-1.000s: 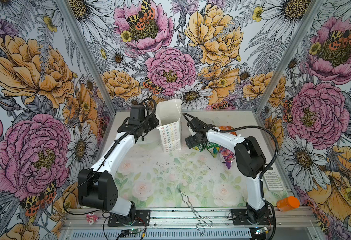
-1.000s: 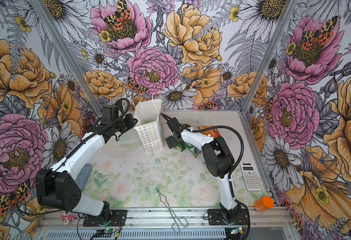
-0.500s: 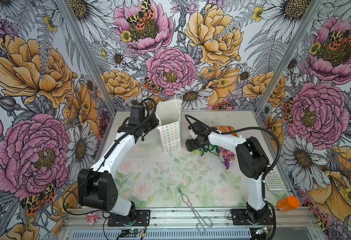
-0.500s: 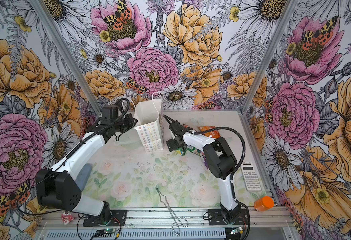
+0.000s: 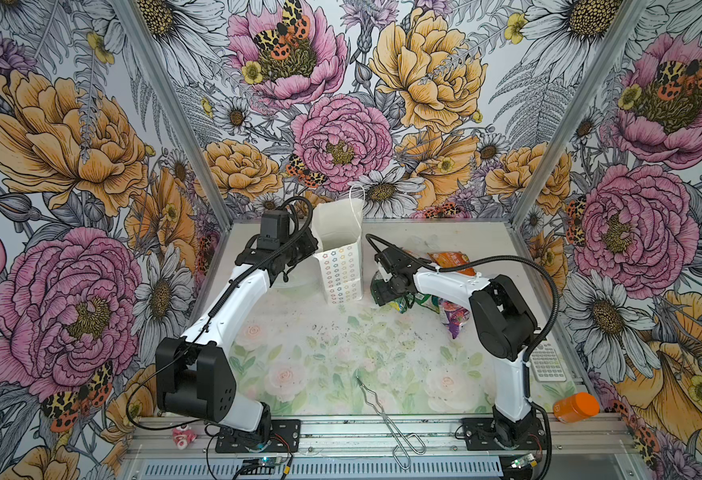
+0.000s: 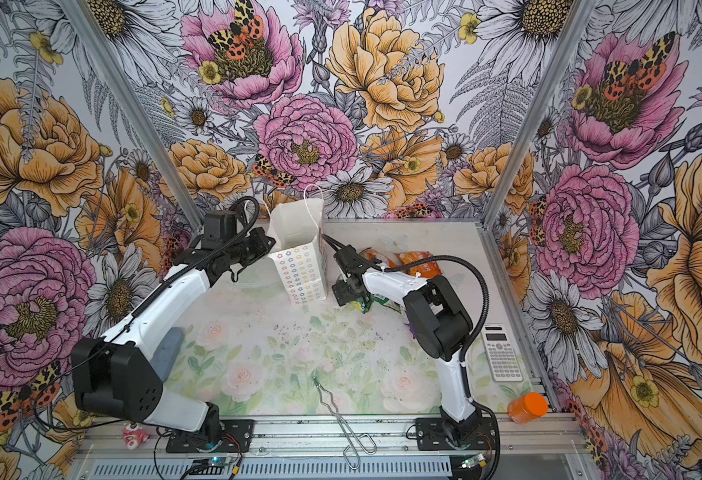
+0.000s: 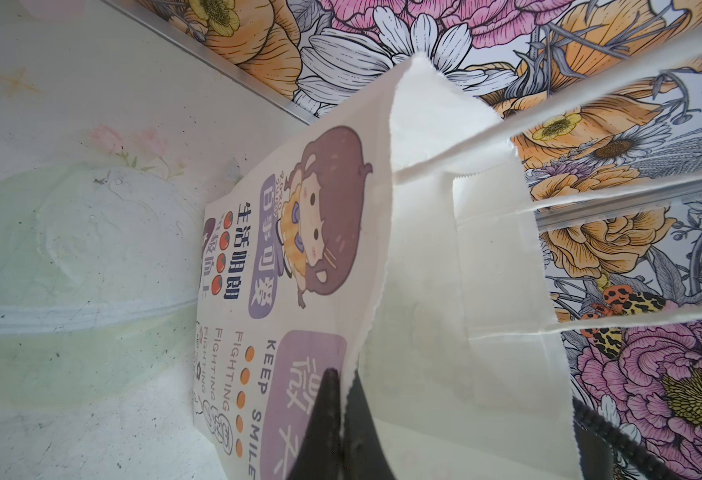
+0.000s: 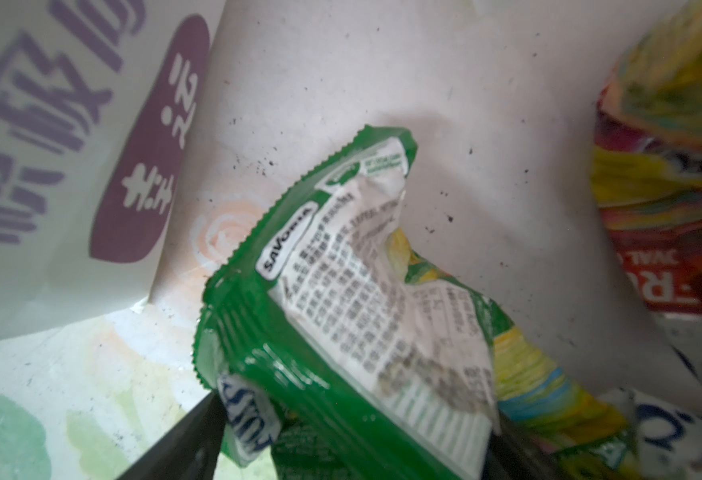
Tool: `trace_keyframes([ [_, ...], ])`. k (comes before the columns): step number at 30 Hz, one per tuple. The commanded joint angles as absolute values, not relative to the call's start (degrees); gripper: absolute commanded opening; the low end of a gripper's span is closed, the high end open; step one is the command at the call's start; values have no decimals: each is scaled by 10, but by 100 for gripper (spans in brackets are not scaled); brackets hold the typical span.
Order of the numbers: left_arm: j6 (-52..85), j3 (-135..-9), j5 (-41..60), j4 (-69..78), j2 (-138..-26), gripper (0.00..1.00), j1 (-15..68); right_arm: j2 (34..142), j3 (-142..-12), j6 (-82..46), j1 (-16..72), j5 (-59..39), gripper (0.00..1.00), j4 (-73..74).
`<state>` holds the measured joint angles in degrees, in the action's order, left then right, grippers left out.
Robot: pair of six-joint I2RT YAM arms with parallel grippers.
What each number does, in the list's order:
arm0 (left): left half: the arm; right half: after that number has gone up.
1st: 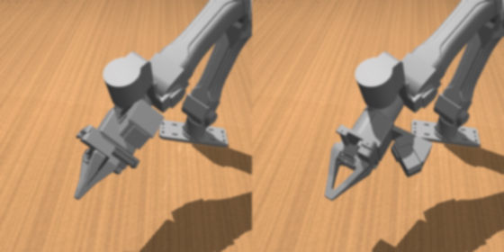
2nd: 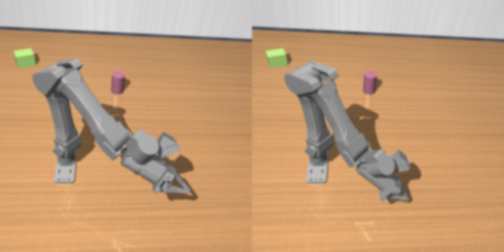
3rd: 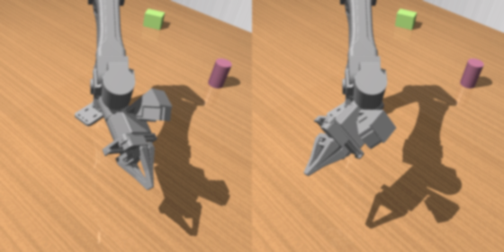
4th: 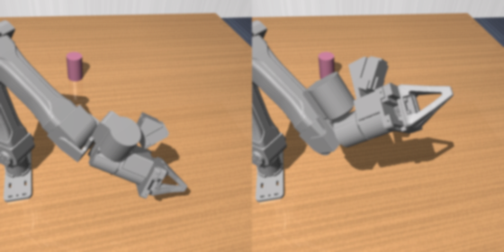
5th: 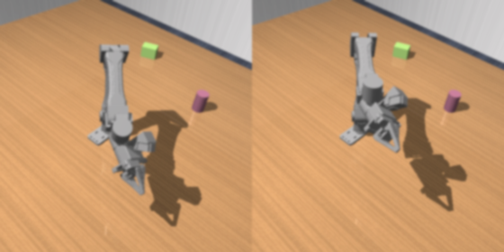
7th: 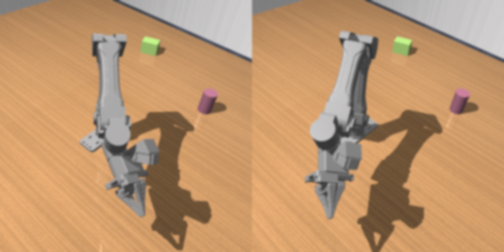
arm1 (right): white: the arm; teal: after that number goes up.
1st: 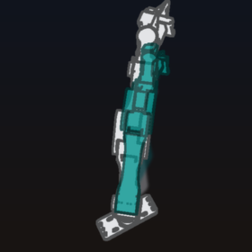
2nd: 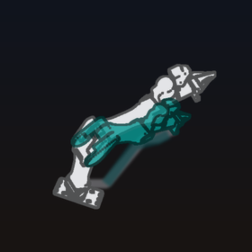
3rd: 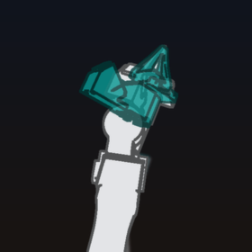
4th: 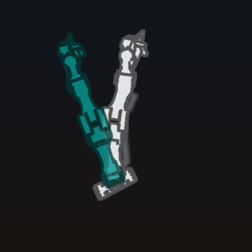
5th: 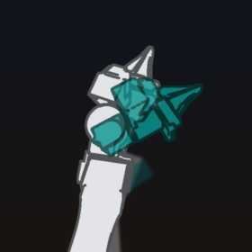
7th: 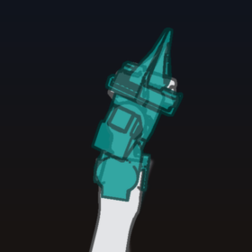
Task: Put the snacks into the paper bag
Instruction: 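Lower the right gripper onto another green FOX'S packet and grasp it, then lift the green FOX'S packet and carry it toward the bag mouth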
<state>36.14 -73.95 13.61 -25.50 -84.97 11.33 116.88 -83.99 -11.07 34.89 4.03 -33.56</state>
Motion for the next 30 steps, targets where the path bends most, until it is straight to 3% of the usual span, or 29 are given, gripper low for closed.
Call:
trace_keyframes([
  [1, 367, -731, 142, -248, -844, 0, 108, 1187, -816, -127, 359, 40, 85, -388],
  [8, 366, -730, 142, -248, -844, 0, 109, 1174, -816, -134, 359, 36, 59, -388],
  [14, 365, -730, 143, -247, -844, 0, 108, 1162, -816, -138, 359, 32, 45, -387],
  [30, 366, -729, 144, -247, -843, 0, 108, 1113, -817, -151, 347, -3, 27, -381],
])
